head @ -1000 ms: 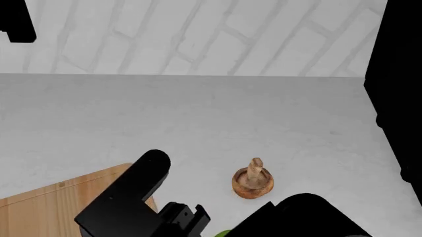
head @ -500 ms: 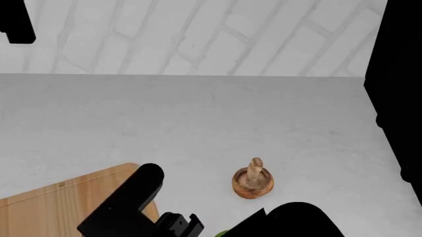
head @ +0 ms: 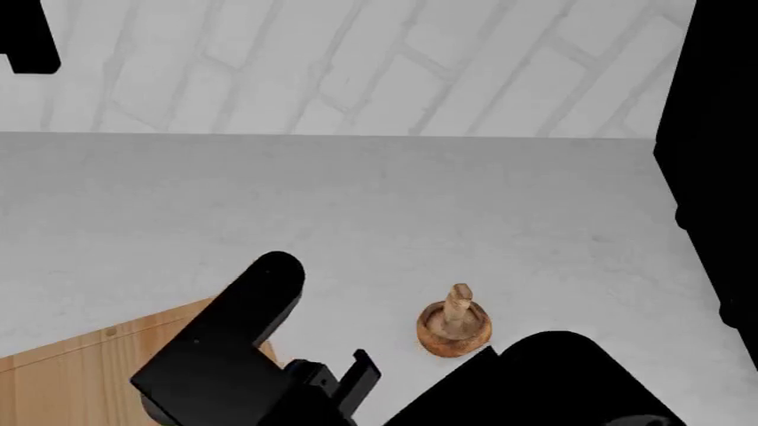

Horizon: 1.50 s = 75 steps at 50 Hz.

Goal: Clear the non-vegetable object off the cutting board and place the vegetables onto it.

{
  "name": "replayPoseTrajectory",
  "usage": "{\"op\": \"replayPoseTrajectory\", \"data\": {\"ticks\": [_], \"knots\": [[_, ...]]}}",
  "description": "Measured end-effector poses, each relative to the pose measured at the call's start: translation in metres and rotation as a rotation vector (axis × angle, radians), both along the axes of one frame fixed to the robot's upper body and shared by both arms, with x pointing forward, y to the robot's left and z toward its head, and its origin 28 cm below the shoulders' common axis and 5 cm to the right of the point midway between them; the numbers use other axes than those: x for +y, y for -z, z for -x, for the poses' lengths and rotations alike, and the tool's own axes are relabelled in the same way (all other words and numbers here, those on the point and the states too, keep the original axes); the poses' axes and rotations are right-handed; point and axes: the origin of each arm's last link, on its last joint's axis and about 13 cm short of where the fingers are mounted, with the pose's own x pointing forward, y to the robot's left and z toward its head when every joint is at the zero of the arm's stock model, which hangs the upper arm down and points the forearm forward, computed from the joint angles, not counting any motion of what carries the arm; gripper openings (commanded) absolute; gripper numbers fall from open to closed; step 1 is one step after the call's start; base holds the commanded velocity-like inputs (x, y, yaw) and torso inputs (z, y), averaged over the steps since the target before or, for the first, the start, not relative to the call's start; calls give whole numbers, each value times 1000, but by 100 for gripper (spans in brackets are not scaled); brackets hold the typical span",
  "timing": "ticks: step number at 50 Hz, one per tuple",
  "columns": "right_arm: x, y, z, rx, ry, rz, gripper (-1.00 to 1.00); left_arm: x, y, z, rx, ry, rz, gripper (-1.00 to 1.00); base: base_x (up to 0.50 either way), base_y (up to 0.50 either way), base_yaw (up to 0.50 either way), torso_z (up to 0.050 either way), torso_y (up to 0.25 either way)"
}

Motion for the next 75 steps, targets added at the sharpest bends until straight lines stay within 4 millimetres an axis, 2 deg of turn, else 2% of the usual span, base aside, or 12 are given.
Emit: {"op": "replayPoseTrajectory", "data": {"ticks": [18, 33, 54, 75], "knots": [[-28, -35, 3, -127, 145, -67, -100, -2, -2, 2, -4, 3, -4, 100, 0, 0, 0, 0, 0], [-60, -53, 10, -236, 323, -153, -100, -3, -4, 4, -9, 4, -5, 100, 0, 0, 0, 0, 0], [-107, -58, 24, -326, 600, -164, -100, -5, -6, 2, -16, 12, -9, 100, 0, 0, 0, 0, 0], [-149, -35, 42, -315, 862, -117, -100, -6, -6, 2, -18, 14, -8, 100, 0, 0, 0, 0, 0]]}}
